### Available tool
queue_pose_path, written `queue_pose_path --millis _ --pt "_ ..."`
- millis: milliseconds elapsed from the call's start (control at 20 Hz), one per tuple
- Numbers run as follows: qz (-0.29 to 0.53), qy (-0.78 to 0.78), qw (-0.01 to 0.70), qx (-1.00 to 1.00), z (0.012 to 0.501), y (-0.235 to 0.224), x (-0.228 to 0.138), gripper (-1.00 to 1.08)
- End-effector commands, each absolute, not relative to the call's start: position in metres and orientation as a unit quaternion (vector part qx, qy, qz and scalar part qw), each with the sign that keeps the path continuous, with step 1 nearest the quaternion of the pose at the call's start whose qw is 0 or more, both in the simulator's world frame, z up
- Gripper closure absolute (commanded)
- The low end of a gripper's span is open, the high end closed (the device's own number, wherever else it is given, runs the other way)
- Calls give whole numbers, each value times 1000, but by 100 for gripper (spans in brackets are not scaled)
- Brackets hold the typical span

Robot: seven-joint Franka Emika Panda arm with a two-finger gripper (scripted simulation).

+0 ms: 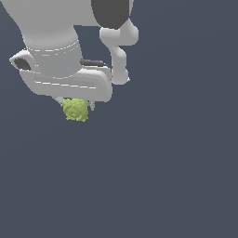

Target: Pick up the object and move it to a goal position.

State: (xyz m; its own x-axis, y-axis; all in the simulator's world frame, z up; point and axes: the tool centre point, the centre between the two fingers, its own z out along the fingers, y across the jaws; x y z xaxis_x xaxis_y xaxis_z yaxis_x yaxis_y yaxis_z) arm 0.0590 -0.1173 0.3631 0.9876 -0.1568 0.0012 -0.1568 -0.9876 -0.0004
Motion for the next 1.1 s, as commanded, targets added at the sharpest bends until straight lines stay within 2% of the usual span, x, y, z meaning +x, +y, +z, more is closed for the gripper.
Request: queue_pose_path --millis 0,450,1050 --pt "0 78 0 -997 380 -125 62 108" --pt "0 78 0 -997 418 -145 69 108" --pt "0 78 0 -997 431 -152 73 108"
